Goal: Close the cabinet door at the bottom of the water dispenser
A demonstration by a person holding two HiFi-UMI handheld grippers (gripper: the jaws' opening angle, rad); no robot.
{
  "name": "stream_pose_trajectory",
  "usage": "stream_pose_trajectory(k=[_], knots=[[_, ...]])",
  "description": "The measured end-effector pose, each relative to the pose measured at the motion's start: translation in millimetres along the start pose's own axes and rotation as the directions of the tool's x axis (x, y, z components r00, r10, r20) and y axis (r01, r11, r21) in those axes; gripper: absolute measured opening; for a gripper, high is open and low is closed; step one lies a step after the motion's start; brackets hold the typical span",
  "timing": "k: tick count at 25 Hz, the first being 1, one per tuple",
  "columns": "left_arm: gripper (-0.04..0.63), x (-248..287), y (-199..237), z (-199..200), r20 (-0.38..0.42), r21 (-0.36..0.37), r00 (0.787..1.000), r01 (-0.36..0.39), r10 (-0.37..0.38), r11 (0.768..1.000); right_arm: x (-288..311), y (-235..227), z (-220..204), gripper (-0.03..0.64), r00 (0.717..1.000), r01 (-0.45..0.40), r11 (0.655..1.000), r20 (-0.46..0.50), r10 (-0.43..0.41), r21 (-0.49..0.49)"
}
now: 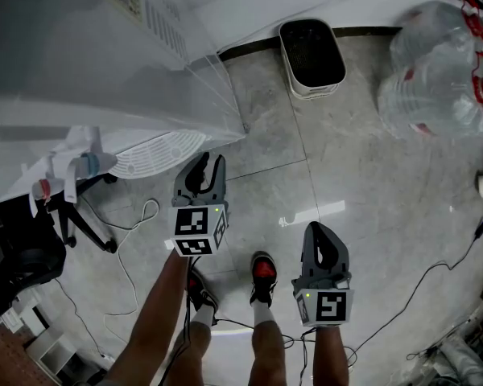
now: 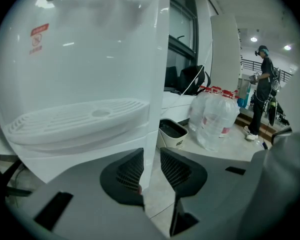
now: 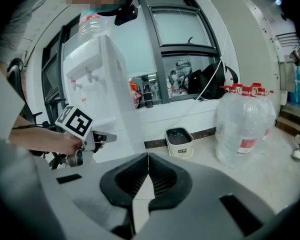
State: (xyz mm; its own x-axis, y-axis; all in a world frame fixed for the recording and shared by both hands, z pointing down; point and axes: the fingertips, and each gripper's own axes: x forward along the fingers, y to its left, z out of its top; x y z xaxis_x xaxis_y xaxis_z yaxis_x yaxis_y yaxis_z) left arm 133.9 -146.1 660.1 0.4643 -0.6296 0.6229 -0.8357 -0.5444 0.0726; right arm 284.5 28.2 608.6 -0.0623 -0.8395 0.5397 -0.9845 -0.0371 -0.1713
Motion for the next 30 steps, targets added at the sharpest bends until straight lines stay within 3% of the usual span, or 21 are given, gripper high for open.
stream_pose_trajectory(k=[11, 30], knots=[[0.121, -57.0, -13.3, 10.0, 0.021, 0.023, 0.999, 0.038, -0.038, 0.999, -16.8, 23.2, 31.5, 0.017, 0.998, -0.013, 0.999, 0.059, 0.015, -0.032], [0.121, -202.4, -49.5, 80.1, 0.159, 0.062, 0.980, 0.109, -0.117, 0.992, -70.4, 86.5, 120.6, 0.017, 0.992, -0.057, 0.994, 0.106, 0.067, -0.095]])
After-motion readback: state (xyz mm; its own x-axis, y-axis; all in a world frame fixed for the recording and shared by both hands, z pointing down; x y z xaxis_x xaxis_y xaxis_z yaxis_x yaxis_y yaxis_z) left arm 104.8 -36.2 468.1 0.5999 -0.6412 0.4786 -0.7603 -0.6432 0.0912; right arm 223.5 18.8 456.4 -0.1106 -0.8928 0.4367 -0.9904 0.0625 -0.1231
